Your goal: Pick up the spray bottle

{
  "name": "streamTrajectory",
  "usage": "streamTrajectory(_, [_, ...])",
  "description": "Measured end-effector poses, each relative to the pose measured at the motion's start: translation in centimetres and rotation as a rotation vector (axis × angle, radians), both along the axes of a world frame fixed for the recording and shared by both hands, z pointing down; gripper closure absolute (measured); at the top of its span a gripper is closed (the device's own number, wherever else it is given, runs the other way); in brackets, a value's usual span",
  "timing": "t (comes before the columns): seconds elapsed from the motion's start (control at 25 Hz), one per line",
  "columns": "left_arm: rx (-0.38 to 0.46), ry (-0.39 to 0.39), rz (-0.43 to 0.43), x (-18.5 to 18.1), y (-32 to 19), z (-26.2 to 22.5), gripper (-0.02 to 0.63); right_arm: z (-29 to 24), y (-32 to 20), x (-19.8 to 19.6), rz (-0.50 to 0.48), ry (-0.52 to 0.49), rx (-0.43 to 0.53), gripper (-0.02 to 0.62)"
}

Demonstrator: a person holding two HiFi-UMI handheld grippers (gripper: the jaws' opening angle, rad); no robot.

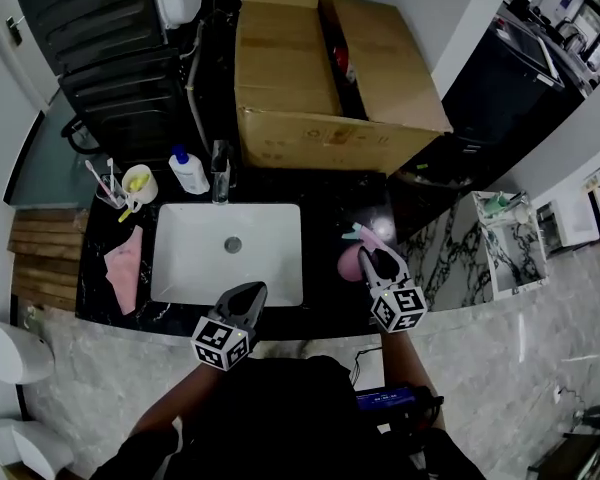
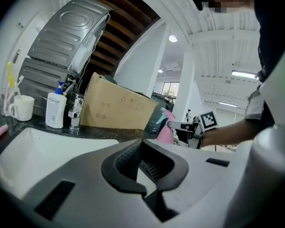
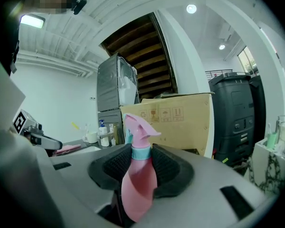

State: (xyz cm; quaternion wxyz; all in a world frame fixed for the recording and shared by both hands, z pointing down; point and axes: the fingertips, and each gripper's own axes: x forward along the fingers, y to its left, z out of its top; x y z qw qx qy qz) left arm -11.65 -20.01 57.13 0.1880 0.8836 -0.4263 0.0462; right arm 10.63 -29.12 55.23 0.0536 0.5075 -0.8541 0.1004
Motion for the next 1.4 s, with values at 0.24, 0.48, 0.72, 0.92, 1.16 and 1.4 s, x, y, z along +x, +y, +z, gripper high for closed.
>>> streamTrajectory(0.24, [0.005,0.009,0.083,1.2,0.2,0.0,0.598,-0.3,2.2,2.1,0.080,0.004,0.006,0.440])
streamTrajectory(0.48, [0.007,0.017,0.175,2.1,0.3,0.2,0.598,-0.7,4.6,3.9,0.176,0.007,0.018,0.442])
streamTrajectory(0.72, [-0.001,0.014,0.260,3.0,0.5,0.7,0.598,-1.1,6.9,5.6,0.259,0.010,0.027,0.442])
streamTrajectory(0.92, [-0.009,0.015,0.345,4.9,0.6,1.1,0.598,-1.3,9.5,7.7,0.331,0.006,0.033,0.442])
streamTrajectory(1.16, [-0.015,0.025,0.435,7.8,1.0,1.4,0.598,-1.3,13.0,9.8,0.386,0.009,0.025,0.442])
streamTrajectory(1.4, [-0.019,0.025,0.520,11.4,2.4,1.3,0.598,-0.8,17.3,12.7,0.452,0.010,0.022,0.442])
